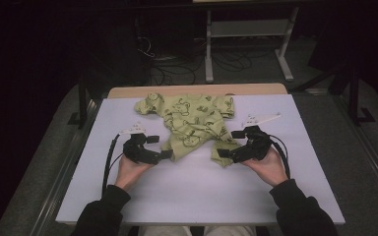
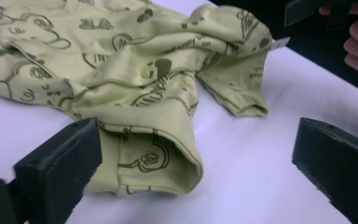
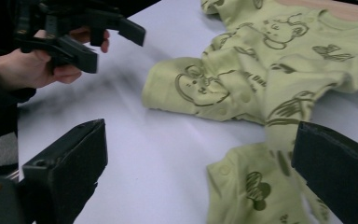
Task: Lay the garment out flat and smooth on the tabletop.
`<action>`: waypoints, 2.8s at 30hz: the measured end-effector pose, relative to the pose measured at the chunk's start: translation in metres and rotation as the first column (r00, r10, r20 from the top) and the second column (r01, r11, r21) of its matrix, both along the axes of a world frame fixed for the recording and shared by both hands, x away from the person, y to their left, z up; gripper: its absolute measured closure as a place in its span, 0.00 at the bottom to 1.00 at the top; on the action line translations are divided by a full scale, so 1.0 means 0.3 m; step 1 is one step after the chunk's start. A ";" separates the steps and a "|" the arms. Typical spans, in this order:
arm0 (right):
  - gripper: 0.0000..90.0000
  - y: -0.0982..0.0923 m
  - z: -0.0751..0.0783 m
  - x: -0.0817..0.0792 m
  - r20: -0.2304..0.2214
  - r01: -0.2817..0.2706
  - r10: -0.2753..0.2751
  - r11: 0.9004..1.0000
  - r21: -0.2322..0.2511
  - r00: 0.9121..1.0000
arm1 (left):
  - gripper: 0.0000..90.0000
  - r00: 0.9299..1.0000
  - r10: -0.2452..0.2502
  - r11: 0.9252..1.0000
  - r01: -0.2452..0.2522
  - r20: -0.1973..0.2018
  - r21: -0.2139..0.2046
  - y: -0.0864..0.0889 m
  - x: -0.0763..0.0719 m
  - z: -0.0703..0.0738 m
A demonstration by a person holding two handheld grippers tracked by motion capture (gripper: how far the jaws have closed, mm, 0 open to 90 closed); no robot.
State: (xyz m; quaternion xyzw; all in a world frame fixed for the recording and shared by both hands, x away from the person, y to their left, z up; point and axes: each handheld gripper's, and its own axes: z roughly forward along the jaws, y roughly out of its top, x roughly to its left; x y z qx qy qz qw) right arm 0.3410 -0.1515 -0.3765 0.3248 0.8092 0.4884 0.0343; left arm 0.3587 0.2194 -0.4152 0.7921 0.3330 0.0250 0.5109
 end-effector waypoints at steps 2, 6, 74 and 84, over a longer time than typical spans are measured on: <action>0.05 0.015 -0.007 -0.005 -0.003 -0.020 0.020 1.000 -0.013 1.000 | 0.01 1.000 -0.009 1.000 0.010 -0.010 0.017 -0.011 0.002 -0.011; 0.07 0.052 -0.037 -0.004 -0.014 -0.047 0.047 0.996 -0.071 0.999 | 0.02 0.999 -0.028 0.998 0.029 -0.023 0.049 -0.036 0.005 -0.033; 0.94 0.167 -0.168 -0.032 -0.087 -0.123 0.100 0.935 -0.332 0.991 | 0.66 0.977 0.201 0.949 -0.212 0.072 0.232 0.049 0.101 -0.029; 0.94 0.167 -0.167 -0.032 -0.087 -0.121 0.097 0.937 -0.327 0.991 | 0.45 0.993 0.100 0.987 -0.107 0.065 0.121 0.112 -0.024 0.059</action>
